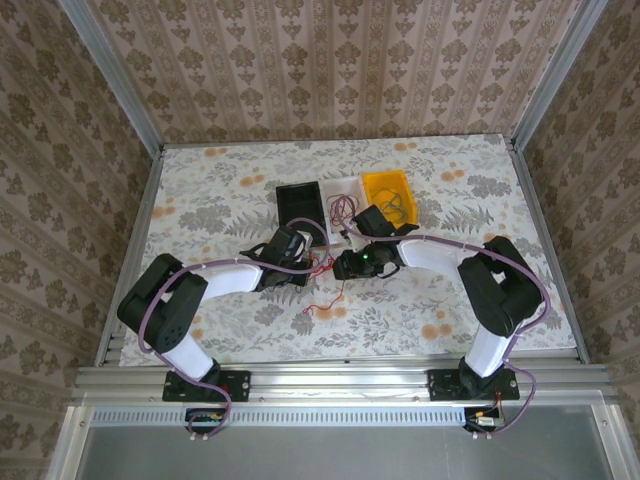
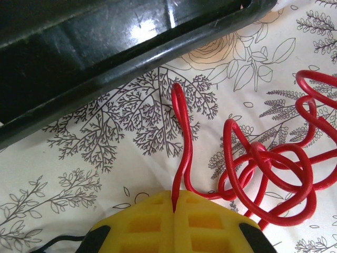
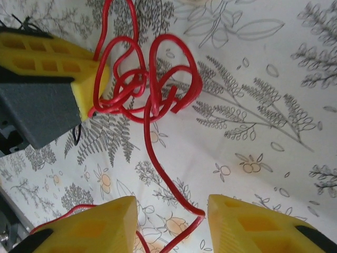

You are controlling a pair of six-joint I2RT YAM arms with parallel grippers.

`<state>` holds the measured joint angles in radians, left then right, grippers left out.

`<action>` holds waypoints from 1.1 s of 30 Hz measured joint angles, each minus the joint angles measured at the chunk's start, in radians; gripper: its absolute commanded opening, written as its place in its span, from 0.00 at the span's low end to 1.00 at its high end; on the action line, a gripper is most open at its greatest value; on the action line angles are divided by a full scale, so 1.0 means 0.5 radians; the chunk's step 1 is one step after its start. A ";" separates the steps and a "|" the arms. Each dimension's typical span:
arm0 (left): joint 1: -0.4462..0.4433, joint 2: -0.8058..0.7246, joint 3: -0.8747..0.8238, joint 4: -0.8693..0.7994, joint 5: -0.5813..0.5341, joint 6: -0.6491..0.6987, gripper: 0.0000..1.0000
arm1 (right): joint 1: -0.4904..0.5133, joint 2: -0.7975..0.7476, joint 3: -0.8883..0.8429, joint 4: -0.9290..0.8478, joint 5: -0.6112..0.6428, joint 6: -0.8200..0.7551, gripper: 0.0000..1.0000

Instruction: Untangle the cables

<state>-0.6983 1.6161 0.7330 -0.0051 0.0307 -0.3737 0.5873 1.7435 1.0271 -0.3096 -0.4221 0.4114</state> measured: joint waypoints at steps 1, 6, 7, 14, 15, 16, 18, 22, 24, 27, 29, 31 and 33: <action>0.000 0.001 0.000 0.000 0.000 0.000 0.00 | 0.001 0.009 0.002 -0.011 -0.014 -0.005 0.40; 0.000 0.001 0.000 0.000 0.000 0.000 0.00 | 0.002 0.048 0.002 -0.036 -0.056 -0.034 0.39; 0.000 0.001 0.000 0.000 0.000 0.000 0.00 | 0.002 0.052 0.002 -0.044 -0.063 -0.038 0.39; 0.000 0.000 -0.001 0.003 0.000 0.000 0.00 | 0.002 0.053 0.002 -0.080 -0.086 -0.073 0.17; 0.000 0.000 -0.001 0.004 0.000 0.000 0.00 | 0.002 0.053 0.002 -0.082 -0.085 -0.073 0.13; 0.000 0.000 -0.002 0.004 -0.001 0.000 0.00 | 0.001 0.053 -0.001 -0.082 -0.082 -0.073 0.10; 0.000 0.000 -0.005 0.005 -0.002 -0.001 0.00 | -0.011 0.034 -0.023 -0.077 -0.056 -0.068 0.07; -0.001 -0.011 -0.014 -0.002 -0.031 -0.017 0.00 | -0.087 -0.121 -0.151 -0.076 0.066 0.004 0.04; 0.000 -0.021 -0.021 -0.012 -0.068 -0.034 0.00 | -0.175 -0.228 -0.217 -0.072 0.170 0.076 0.03; 0.002 -0.034 -0.032 -0.031 -0.132 -0.063 0.00 | -0.324 -0.383 -0.308 -0.060 0.336 0.198 0.03; 0.009 -0.043 -0.040 -0.037 -0.168 -0.084 0.00 | -0.419 -0.468 -0.362 -0.046 0.420 0.268 0.03; 0.022 -0.052 -0.051 -0.037 -0.180 -0.101 0.00 | -0.488 -0.539 -0.408 -0.027 0.478 0.311 0.03; 0.026 -0.063 -0.066 -0.026 -0.184 -0.110 0.00 | -0.504 -0.584 -0.416 -0.020 0.502 0.330 0.03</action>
<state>-0.6853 1.5845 0.6998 -0.0181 -0.0612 -0.4286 0.3351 1.4513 0.8192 -0.3195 -0.1711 0.5766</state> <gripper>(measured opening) 0.048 0.058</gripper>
